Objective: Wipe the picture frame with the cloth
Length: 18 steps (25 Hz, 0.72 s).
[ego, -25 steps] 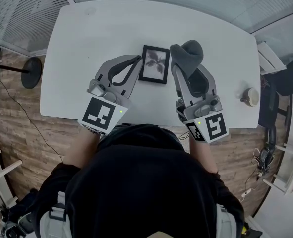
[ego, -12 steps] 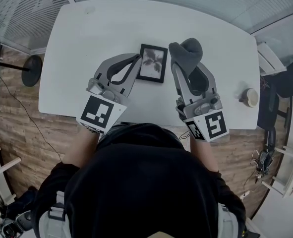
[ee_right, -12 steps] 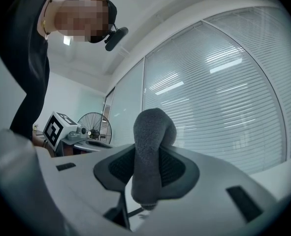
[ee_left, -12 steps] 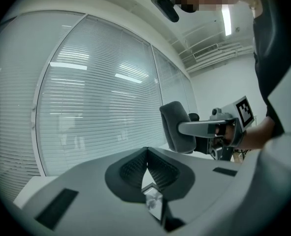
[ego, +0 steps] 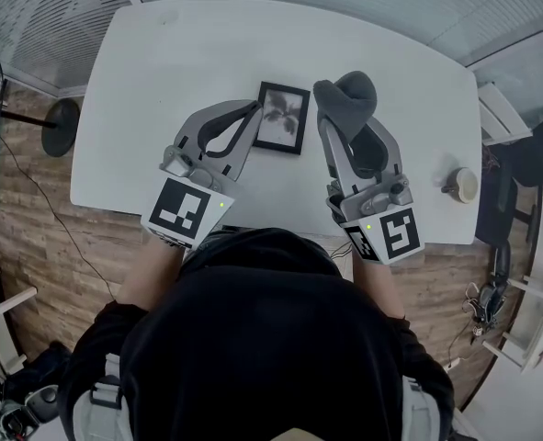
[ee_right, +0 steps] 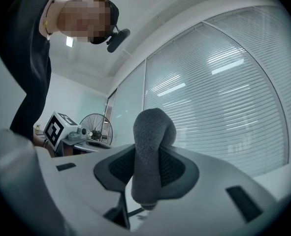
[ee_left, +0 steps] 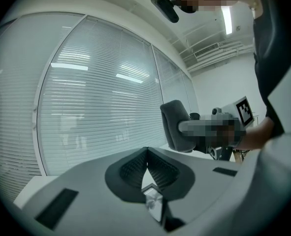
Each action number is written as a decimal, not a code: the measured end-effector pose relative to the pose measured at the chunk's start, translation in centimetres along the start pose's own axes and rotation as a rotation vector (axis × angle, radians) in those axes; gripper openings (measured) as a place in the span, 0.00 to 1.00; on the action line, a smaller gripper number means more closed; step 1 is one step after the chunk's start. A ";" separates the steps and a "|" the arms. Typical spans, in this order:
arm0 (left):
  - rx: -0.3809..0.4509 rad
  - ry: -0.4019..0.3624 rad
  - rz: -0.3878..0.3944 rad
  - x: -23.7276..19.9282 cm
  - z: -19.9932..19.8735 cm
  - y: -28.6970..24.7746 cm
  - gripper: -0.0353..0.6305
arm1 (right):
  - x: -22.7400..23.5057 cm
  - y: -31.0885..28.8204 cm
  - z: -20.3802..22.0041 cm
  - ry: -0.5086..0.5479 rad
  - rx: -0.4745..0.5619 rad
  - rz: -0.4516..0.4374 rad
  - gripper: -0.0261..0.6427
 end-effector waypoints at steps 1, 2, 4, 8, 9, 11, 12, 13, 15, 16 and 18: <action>-0.001 0.001 -0.001 0.1 0.0 -0.1 0.07 | 0.1 0.1 0.0 0.001 0.001 0.000 0.21; -0.002 0.002 -0.003 0.3 -0.1 -0.1 0.07 | 0.2 0.2 -0.1 0.002 0.002 0.000 0.21; -0.004 0.002 -0.004 0.6 -0.2 -0.3 0.07 | 0.4 0.4 -0.2 0.005 0.003 0.001 0.20; -0.004 0.002 -0.004 0.5 -0.2 -0.3 0.07 | 0.3 0.3 -0.1 0.014 -0.003 0.000 0.20; -0.003 0.004 -0.005 0.5 -0.1 -0.2 0.07 | 0.2 0.3 0.0 0.012 -0.002 -0.002 0.20; -0.001 0.001 -0.005 0.5 -0.2 -0.2 0.07 | 0.2 0.3 0.0 0.011 0.003 -0.006 0.20; -0.001 -0.002 -0.005 0.7 -0.3 -0.3 0.07 | 0.3 0.5 -0.1 0.011 0.004 -0.006 0.20; -0.002 -0.003 -0.005 0.8 -0.3 -0.3 0.07 | 0.4 0.6 -0.1 0.013 0.004 -0.005 0.20; -0.004 -0.001 -0.005 0.9 -0.3 -0.4 0.07 | 0.4 0.6 -0.2 0.016 0.004 -0.002 0.20; -0.005 0.001 -0.005 0.8 -0.3 -0.4 0.07 | 0.4 0.6 -0.2 0.018 0.004 -0.002 0.20; -0.005 0.001 -0.004 0.7 -0.1 -0.3 0.07 | 0.3 0.4 -0.1 0.019 0.002 -0.004 0.20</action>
Point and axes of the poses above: the fingertips, and each gripper's own axes: y backward along the fingers, x to its right, z out of its underside, the point moved 9 cm from there along y, backward along the fingers, and after that the axes turned 2 degrees about -x, right-handed, at the moved point
